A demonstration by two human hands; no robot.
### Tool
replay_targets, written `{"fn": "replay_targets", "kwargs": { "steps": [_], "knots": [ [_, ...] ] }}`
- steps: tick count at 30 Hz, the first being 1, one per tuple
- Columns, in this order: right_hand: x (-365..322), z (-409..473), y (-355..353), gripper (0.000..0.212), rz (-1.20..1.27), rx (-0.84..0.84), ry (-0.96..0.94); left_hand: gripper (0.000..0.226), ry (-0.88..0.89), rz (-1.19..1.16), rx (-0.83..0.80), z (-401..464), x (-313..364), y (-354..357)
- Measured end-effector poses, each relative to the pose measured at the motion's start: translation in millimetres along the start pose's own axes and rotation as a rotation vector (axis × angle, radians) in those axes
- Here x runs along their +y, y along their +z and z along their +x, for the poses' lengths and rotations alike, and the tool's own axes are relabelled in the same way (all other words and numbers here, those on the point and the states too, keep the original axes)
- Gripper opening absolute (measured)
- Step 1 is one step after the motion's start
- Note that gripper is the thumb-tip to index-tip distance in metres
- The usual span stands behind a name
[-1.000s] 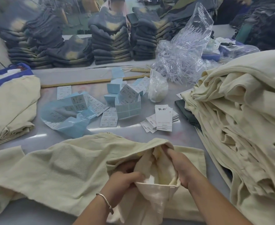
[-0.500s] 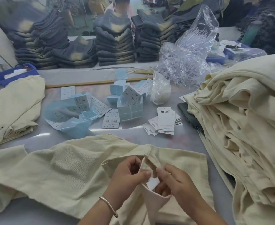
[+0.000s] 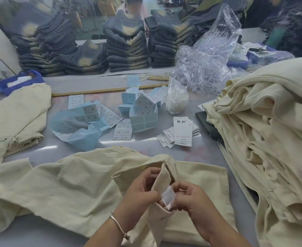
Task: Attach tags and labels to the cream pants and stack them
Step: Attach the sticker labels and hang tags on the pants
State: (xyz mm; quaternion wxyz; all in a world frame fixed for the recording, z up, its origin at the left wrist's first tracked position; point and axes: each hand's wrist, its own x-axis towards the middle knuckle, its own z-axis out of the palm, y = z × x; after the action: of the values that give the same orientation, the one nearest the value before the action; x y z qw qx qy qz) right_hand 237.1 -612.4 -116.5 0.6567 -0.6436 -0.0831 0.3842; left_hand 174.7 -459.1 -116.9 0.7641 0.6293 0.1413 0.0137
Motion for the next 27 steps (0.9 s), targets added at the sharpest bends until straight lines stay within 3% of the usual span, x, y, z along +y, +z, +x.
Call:
{"fn": "replay_targets", "kwargs": {
  "steps": [3,7,9,13,15,21,27],
  "knots": [
    [-0.7,-2.1,-0.6,0.047,0.216,-0.123,-0.151,0.046,-0.001,-0.092,-0.012,1.5,7.5,-7.3],
    [-7.7,-2.2,-1.2,0.059,0.174,-0.198,-0.205,0.045,0.029,-0.114,-0.092,-1.3,14.4,-9.2],
    [-11.5,-2.4,-0.1,0.048,0.138,-0.171,-0.208,0.043,0.062,-0.067,-0.101,-4.1,18.7,-8.0],
    [-19.9,-5.3,3.6,0.032,0.099,-0.14,-0.285,0.054,0.237,0.487,0.059,-3.1,27.0,-8.1],
    [-25.3,-4.1,7.0,0.029,0.124,-0.105,-0.343,0.056,0.301,0.62,0.076,-2.9,29.6,-5.6],
    [-30.7,3.2,6.8,0.017,0.051,-0.116,-0.393,0.056,0.316,0.599,0.096,-1.4,35.7,-5.2],
    [-27.6,6.0,1.4,0.029,0.117,-0.182,-0.355,0.049,0.313,0.549,0.099,-0.3,45.0,-11.0]
  ]
}}
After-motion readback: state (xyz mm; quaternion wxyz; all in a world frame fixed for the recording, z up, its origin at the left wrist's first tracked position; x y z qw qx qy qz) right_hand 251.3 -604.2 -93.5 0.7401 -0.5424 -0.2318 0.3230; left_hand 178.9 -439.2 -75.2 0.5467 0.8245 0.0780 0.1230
